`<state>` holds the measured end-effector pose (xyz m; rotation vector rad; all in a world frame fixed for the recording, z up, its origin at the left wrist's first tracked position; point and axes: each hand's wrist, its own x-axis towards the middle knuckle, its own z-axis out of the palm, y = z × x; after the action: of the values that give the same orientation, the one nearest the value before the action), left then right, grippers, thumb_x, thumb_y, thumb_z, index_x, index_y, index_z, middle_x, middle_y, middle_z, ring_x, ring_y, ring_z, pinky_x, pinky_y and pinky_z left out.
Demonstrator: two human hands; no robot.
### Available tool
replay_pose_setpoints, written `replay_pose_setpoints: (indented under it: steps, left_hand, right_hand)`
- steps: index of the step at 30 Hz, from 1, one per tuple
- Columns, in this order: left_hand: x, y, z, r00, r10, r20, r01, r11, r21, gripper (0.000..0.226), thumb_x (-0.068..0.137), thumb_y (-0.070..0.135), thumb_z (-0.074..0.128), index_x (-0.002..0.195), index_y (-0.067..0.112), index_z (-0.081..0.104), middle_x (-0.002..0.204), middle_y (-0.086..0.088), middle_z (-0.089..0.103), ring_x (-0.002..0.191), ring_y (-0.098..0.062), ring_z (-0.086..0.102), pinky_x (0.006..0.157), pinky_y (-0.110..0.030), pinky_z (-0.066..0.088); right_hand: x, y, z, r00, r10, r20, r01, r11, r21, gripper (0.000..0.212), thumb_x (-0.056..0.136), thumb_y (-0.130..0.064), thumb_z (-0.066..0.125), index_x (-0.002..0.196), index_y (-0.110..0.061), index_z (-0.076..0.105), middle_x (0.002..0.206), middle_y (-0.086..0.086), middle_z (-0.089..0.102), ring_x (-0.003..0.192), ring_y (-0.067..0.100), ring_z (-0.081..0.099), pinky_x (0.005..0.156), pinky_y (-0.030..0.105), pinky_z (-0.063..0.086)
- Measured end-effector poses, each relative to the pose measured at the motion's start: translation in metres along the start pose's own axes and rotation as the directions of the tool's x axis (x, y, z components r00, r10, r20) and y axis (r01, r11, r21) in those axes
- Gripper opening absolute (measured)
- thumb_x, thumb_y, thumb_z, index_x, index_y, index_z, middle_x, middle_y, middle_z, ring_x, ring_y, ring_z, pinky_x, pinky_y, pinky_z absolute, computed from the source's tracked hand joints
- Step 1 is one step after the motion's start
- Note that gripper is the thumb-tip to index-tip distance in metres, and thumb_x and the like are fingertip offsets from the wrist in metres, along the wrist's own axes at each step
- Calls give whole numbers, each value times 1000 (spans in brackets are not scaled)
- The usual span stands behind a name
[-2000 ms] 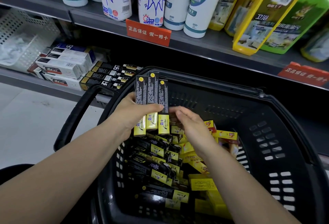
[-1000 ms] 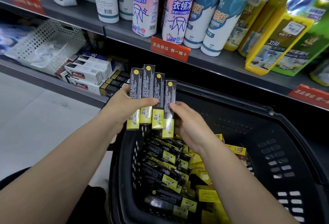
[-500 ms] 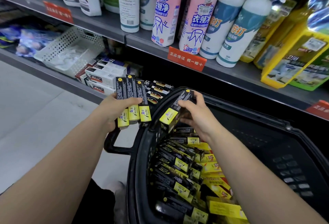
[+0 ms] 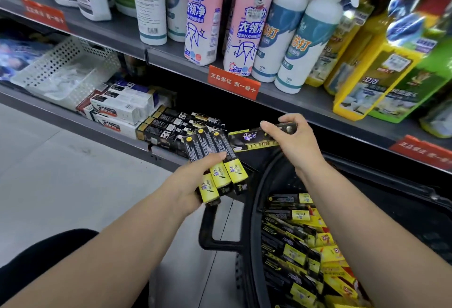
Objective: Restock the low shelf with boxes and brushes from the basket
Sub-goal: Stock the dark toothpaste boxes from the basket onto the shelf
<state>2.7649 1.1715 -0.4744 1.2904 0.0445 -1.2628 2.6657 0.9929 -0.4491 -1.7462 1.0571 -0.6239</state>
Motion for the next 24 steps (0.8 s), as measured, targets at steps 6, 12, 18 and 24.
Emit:
replay_pose_setpoints:
  steps: [6, 12, 18, 24]
  left_hand:
    - [24, 27, -14, 973, 90, -213, -89, 996, 17, 45, 75, 24, 77, 112, 9, 56, 79, -8, 70, 55, -22, 65, 46, -28, 49]
    - [56, 40, -52, 857, 281, -433, -248, 960, 133, 55, 67, 15, 83, 116, 13, 55, 99, -7, 70, 72, -18, 68, 42, -23, 48]
    - [91, 41, -58, 872, 309, -379, -237, 945, 224, 55, 63, 21, 85, 111, 17, 57, 96, 1, 68, 83, -15, 64, 60, -27, 44]
    - [112, 52, -70, 876, 292, -384, -200, 945, 260, 60, 61, 23, 85, 114, 21, 56, 98, 3, 69, 89, -19, 65, 73, -35, 51]
  right_hand:
    - [39, -4, 27, 975, -115, 189, 187, 886, -425, 35, 70, -48, 76, 84, -17, 69, 83, -9, 63, 76, 3, 55, 62, 20, 41]
    - [81, 18, 87, 830, 325, 453, 369, 288, -884, 22, 86, -25, 64, 79, -6, 56, 76, 8, 53, 68, 22, 53, 54, 27, 41]
    - [123, 78, 116, 669, 601, 438, 525, 36, -850, 36, 93, -15, 53, 125, 1, 54, 124, 18, 56, 98, 23, 52, 84, 30, 42]
    - [148, 118, 134, 648, 586, 487, 602, -3, -798, 77, 88, -27, 64, 144, 2, 21, 145, 18, 37, 126, 32, 44, 99, 33, 42]
